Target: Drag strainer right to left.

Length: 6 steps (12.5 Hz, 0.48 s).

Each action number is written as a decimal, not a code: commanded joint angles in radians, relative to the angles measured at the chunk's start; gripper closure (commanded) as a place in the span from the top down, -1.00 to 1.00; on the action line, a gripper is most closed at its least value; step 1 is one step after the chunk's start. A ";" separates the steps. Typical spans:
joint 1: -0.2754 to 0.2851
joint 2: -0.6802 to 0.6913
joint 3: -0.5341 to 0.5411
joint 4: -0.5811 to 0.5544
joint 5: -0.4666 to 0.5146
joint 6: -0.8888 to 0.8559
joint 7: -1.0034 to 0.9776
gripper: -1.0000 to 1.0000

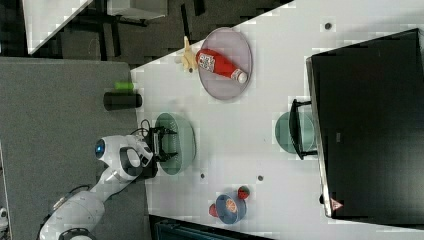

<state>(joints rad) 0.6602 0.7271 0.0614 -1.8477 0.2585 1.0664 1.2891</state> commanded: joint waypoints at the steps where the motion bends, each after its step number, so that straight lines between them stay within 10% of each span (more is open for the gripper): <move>1: 0.022 -0.020 -0.002 0.006 0.010 -0.008 0.029 1.00; 6: 0.016 -0.257 -0.138 -0.004 0.002 -0.268 -0.320 1.00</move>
<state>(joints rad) 0.7017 0.5908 -0.0001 -1.9014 0.2346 0.8281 1.1221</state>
